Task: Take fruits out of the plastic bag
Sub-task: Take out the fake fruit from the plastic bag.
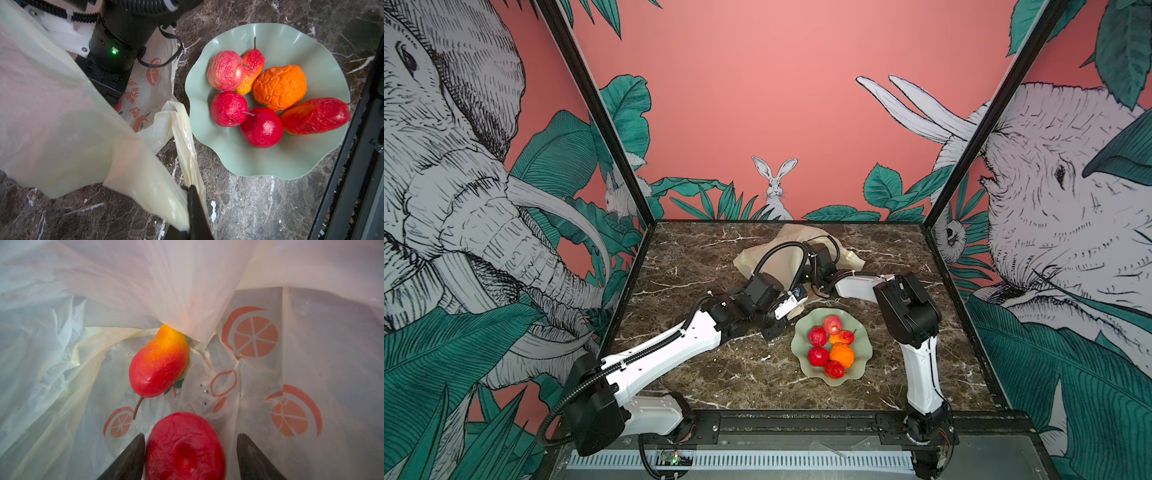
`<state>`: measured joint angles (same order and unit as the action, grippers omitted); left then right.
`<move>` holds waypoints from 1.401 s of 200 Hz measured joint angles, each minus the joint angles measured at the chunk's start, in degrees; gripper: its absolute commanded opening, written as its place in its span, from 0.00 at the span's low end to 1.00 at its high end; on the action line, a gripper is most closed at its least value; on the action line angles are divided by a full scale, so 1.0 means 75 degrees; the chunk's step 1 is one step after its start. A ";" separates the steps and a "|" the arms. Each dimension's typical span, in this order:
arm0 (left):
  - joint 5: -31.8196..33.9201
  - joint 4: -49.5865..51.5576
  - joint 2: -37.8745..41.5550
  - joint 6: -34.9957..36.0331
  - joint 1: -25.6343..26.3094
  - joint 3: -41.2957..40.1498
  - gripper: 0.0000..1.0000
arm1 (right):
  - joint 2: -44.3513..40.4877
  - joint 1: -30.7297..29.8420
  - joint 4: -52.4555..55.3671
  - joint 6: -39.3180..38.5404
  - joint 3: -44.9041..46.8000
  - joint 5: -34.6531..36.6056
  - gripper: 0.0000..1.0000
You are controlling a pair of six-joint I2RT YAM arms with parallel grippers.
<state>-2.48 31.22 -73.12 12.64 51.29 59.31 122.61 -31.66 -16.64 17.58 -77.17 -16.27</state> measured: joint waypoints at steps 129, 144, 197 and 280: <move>0.0166 -0.0143 0.0254 -0.0108 0.0000 -0.0344 0.00 | 0.0192 -0.0087 0.0659 -0.0134 -0.0417 -0.0248 0.51; 0.0189 -0.0172 0.0283 -0.0117 0.0000 -0.0382 0.00 | 0.0192 -0.0087 0.0656 -0.0137 -0.0417 -0.0271 0.47; 0.0385 -0.0236 0.0370 -0.0125 -0.0003 -0.0417 0.00 | -0.0344 -0.0087 0.0691 0.0026 0.0055 -0.0408 0.41; 0.1676 -0.0991 0.0425 -0.0877 -0.0294 -0.0854 0.00 | -0.3246 -0.0087 0.1550 0.0105 0.1440 -0.1276 0.43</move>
<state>10.09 23.79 -69.93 6.07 49.08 52.90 98.26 -32.32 -5.02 18.37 -66.37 -25.85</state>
